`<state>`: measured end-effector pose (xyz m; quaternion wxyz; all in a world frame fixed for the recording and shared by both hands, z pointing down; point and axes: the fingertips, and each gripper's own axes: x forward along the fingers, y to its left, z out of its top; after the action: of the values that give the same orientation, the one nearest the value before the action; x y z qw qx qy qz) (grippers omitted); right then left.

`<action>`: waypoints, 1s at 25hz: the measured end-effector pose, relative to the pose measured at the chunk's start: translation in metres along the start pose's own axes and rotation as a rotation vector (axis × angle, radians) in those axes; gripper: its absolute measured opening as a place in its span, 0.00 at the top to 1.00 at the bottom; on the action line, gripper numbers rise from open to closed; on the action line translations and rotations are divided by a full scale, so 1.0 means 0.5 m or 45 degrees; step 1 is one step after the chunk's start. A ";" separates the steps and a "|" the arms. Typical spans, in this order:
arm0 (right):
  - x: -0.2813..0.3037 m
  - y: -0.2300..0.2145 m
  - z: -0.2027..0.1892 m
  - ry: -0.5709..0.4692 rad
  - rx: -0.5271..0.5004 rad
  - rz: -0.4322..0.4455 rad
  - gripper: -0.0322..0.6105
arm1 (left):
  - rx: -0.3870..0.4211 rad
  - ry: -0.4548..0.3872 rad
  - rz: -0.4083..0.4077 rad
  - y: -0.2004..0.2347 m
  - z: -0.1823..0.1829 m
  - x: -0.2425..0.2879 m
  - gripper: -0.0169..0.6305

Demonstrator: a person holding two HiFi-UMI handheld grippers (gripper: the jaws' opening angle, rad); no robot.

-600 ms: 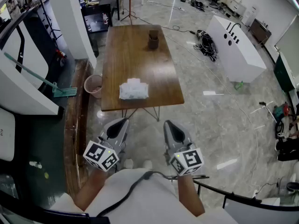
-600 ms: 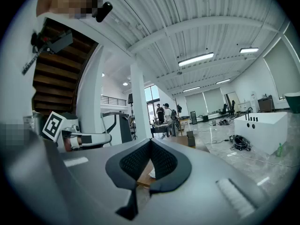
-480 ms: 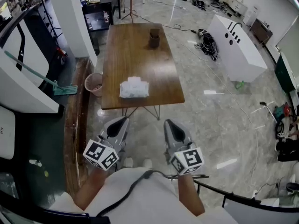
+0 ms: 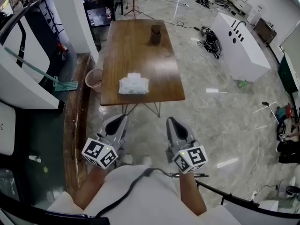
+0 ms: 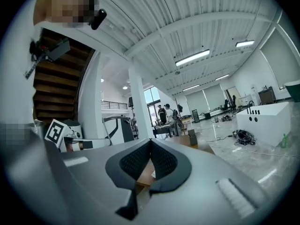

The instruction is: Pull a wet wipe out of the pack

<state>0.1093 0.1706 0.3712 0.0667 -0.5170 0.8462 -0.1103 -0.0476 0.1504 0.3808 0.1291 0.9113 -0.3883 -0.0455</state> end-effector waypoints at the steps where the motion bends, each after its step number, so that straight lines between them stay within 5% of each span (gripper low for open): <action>1: -0.004 -0.006 0.000 -0.002 0.008 0.004 0.94 | 0.004 0.012 0.003 -0.002 -0.004 0.001 0.96; 25: -0.084 -0.081 -0.055 0.071 0.020 0.093 0.94 | 0.029 0.048 0.108 -0.070 -0.053 0.006 0.97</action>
<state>0.1569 0.1932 0.4083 0.0511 -0.4818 0.8653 -0.1288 -0.0163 0.1769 0.3966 0.1277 0.8961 -0.4247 -0.0185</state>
